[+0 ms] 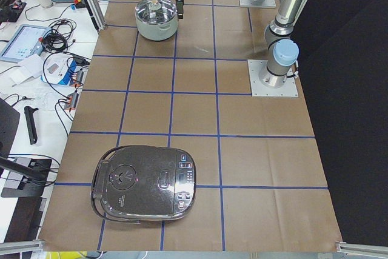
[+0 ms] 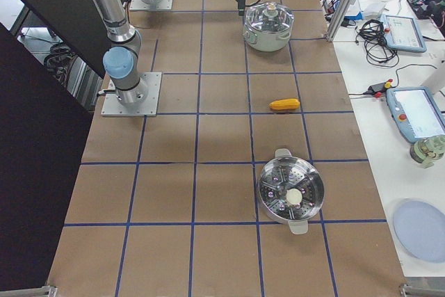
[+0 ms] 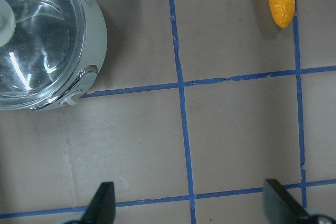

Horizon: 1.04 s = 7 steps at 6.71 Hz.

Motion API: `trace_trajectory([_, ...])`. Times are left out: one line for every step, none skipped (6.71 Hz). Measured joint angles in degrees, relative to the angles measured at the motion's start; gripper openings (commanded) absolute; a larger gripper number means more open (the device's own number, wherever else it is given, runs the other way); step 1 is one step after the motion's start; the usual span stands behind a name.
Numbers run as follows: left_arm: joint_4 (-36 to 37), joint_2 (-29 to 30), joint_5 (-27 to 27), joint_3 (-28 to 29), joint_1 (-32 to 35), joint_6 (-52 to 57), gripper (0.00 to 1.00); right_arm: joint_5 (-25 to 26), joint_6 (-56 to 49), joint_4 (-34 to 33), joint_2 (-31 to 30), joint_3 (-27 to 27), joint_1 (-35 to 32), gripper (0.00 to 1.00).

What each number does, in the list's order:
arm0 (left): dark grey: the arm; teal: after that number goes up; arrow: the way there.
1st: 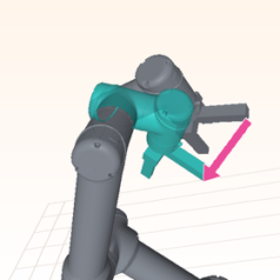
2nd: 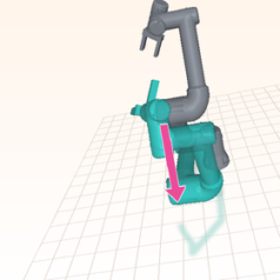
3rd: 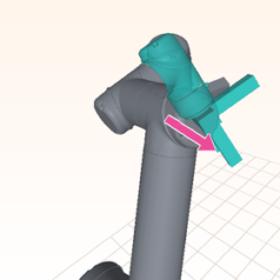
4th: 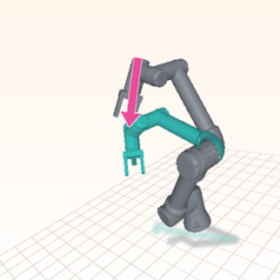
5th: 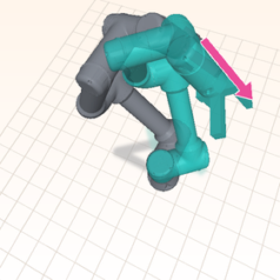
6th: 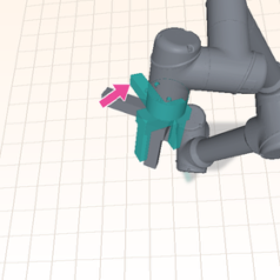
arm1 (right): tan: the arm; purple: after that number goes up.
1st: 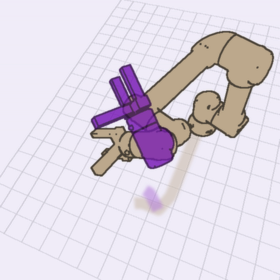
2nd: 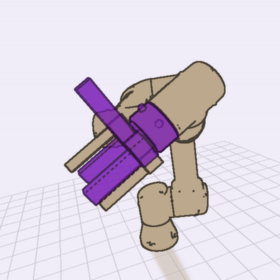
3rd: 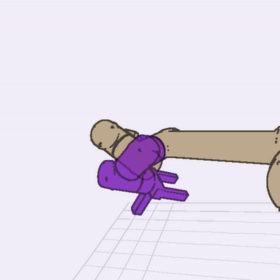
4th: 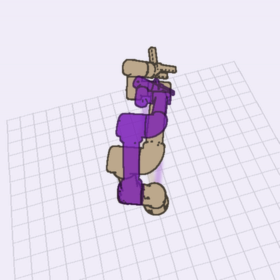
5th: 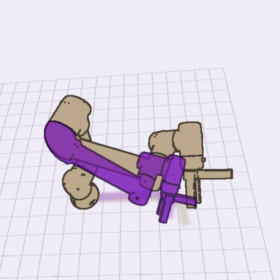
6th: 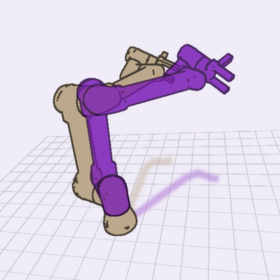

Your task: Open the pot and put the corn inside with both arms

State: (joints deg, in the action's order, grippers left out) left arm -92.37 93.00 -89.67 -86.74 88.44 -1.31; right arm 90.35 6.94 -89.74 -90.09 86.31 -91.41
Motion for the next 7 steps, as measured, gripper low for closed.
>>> trace_trajectory([0.0, 0.0, 0.0, 0.0, 0.0, 0.0, 1.0, 0.0, 0.0, 0.0, 0.0, 0.0, 0.0, 1.0])
trace_trajectory([0.0, 0.0, 0.0, 0.0, 0.0, -0.1, 1.0, 0.0, 0.0, 0.0, 0.0, 0.0, 0.0, 1.0])
trace_trajectory([-0.1, 0.0, -0.1, 0.0, 0.0, -0.1, 1.0, 0.0, -0.1, 0.0, 0.2, 0.1, 0.2, 1.0])
trace_trajectory([-0.1, 0.4, 0.0, 0.6, 0.0, 0.0, 1.0, 0.1, -1.5, -0.1, 0.5, 0.3, 1.0, 1.0])
trace_trajectory([0.5, 1.7, 0.3, 2.1, 0.4, -0.6, 1.0, 0.3, -5.3, -0.3, 1.0, 0.4, 3.5, 1.0])
trace_trajectory([2.2, 4.6, 1.1, 4.8, 2.3, -2.3, 1.0, 0.4, -10.5, -1.0, 2.7, 0.5, 7.8, 1.0])
trace_trajectory([4.0, 9.6, 1.8, 9.3, 6.0, -5.7, 1.0, 0.5, -16.3, -3.5, 6.7, 0.3, 11.9, 1.0])
